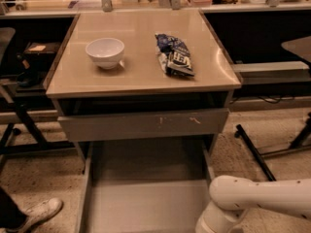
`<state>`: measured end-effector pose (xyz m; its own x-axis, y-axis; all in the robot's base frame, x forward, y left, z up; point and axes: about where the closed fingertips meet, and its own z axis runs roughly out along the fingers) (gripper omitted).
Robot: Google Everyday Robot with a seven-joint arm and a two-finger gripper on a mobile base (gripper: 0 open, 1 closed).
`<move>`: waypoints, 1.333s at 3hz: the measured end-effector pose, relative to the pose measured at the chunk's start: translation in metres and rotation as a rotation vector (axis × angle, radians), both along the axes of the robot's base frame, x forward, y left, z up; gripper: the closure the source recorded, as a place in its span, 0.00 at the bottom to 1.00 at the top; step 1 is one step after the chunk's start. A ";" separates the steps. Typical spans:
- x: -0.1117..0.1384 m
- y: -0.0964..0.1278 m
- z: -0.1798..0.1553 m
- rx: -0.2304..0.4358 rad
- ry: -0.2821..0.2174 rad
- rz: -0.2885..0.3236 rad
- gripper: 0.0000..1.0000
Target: Open middle drawer
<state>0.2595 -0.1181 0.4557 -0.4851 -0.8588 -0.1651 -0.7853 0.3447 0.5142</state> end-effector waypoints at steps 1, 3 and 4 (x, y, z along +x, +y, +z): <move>0.000 0.000 0.000 0.000 0.000 0.000 0.00; 0.026 -0.005 0.027 0.054 -0.070 -0.048 0.00; 0.036 -0.039 0.081 0.063 -0.166 -0.130 0.00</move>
Offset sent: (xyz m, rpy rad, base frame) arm 0.0132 0.0024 0.0026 0.0350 -0.0124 -0.0162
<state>0.2959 -0.1570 0.5371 -0.5525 -0.7763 -0.3035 -0.8122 0.4195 0.4055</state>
